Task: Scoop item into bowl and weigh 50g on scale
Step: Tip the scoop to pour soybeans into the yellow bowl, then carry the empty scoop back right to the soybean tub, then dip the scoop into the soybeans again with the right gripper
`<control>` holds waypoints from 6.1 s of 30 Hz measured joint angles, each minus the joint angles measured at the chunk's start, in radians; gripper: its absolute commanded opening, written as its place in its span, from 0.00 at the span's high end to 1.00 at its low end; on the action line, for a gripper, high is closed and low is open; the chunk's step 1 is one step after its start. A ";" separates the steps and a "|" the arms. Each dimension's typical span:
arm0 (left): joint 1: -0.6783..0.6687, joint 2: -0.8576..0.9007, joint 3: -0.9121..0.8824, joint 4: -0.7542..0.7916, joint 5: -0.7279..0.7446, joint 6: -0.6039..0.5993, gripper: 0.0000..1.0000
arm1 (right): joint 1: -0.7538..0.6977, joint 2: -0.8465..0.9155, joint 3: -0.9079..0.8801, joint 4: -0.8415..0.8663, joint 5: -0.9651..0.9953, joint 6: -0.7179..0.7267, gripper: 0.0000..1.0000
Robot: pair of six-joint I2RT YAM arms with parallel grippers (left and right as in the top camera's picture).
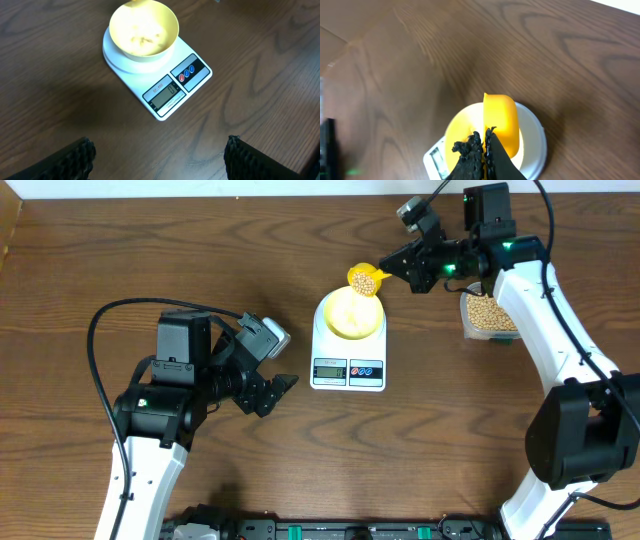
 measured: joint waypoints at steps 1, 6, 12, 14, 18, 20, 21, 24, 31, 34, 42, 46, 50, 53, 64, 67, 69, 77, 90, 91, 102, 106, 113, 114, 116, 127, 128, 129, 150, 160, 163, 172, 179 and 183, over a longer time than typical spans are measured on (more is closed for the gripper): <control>0.000 0.000 0.000 0.000 0.000 0.000 0.16 | 0.004 0.000 0.000 0.000 0.015 -0.005 0.99; 0.000 0.000 0.000 0.000 0.000 0.000 0.15 | 0.014 0.000 0.000 0.000 0.055 -0.035 0.99; 0.000 0.000 0.000 0.000 0.000 0.000 0.16 | 0.024 0.000 0.000 0.000 0.070 -0.091 0.99; 0.000 0.000 0.000 0.000 0.000 0.000 0.16 | 0.027 0.000 0.000 0.000 0.072 -0.107 0.99; 0.000 0.000 0.000 0.000 0.000 0.000 0.16 | 0.032 0.000 0.000 0.000 0.073 -0.135 0.99; 0.000 0.000 0.000 0.000 0.000 0.000 0.16 | 0.032 0.000 0.000 0.000 0.075 -0.142 0.99; 0.000 0.000 0.000 0.000 0.000 0.000 0.16 | 0.032 0.000 0.000 0.000 0.075 -0.147 0.99; 0.000 0.000 0.000 0.000 0.000 0.000 0.16 | 0.032 0.000 0.000 0.000 0.075 -0.161 0.99; 0.000 0.000 0.000 0.000 0.000 0.000 0.16 | 0.032 0.000 0.000 0.000 0.076 -0.201 0.99; 0.000 0.000 0.000 0.000 0.000 0.000 0.16 | 0.032 0.000 0.000 0.000 0.076 -0.211 0.99; 0.000 0.000 0.000 0.000 0.000 0.000 0.16 | 0.032 0.000 0.000 -0.008 0.077 -0.243 0.99; 0.000 0.000 0.000 0.000 0.000 0.000 0.16 | 0.032 0.000 0.000 -0.018 0.077 -0.268 0.99; 0.000 0.000 0.000 0.000 0.000 0.000 0.16 | 0.037 0.000 0.000 -0.022 0.077 -0.292 0.99; 0.000 0.000 0.000 0.000 0.000 0.000 0.15 | 0.046 0.000 0.000 -0.023 0.077 -0.312 0.99; 0.000 0.000 0.000 0.000 0.000 0.000 0.16 | 0.070 0.000 0.000 -0.023 0.077 -0.362 0.99; 0.000 0.000 0.000 0.000 0.000 0.000 0.16 | 0.070 0.000 0.000 -0.023 0.077 -0.365 0.99; 0.000 0.000 0.000 0.000 0.000 0.000 0.16 | 0.070 0.000 0.000 -0.023 0.077 -0.365 0.99; 0.000 0.000 0.000 0.000 0.000 0.000 0.16 | 0.070 0.000 0.000 -0.023 0.077 -0.349 0.99; 0.000 0.000 0.000 0.000 0.000 0.000 0.16 | 0.059 -0.002 0.000 0.015 0.093 -0.170 0.99; 0.000 0.000 0.000 0.000 0.000 0.000 0.16 | 0.054 -0.004 0.000 0.015 0.095 -0.156 0.99; 0.000 0.000 0.000 0.000 0.000 0.000 0.16 | 0.026 -0.141 0.000 0.008 0.225 -0.054 0.99; 0.000 0.000 0.000 0.000 0.000 0.000 0.15 | 0.026 -0.177 0.000 0.009 0.384 0.027 0.99; 0.000 0.000 0.000 0.000 0.000 0.000 0.16 | 0.000 -0.183 0.000 -0.004 0.723 0.199 0.99; 0.000 0.000 0.000 0.000 0.000 0.000 0.16 | -0.007 -0.183 0.000 -0.007 0.758 0.220 0.99; 0.000 0.000 0.000 0.000 0.000 0.000 0.16 | -0.023 -0.183 0.000 -0.017 0.819 0.264 0.99; 0.000 0.000 0.000 0.000 0.000 0.000 0.15 | -0.166 -0.183 0.000 -0.108 0.909 0.452 0.99; 0.000 0.000 0.000 0.000 0.000 0.000 0.16 | -0.182 -0.183 0.000 -0.121 0.912 0.465 0.99; 0.000 0.000 0.000 0.000 0.000 0.000 0.16 | -0.195 -0.183 0.000 -0.132 0.914 0.475 0.99; 0.000 0.000 0.000 0.001 0.000 0.000 0.15 | -0.258 -0.183 -0.114 -0.155 0.924 0.518 0.99; 0.000 0.000 0.000 0.002 0.000 0.000 0.16 | -0.258 -0.183 -0.247 -0.070 0.924 0.553 0.99; 0.000 0.000 0.000 0.002 0.000 0.000 0.16 | -0.258 -0.183 -0.267 -0.048 0.923 0.557 0.99; 0.000 0.000 0.000 0.002 0.000 0.000 0.16 | -0.258 -0.184 -0.282 -0.045 0.880 0.558 0.99; 0.000 0.000 0.000 0.002 0.000 0.000 0.15 | -0.258 -0.184 -0.282 -0.044 0.796 0.534 0.99; 0.000 0.000 0.000 0.002 0.000 0.000 0.15 | -0.258 -0.184 -0.285 -0.043 0.758 0.520 0.99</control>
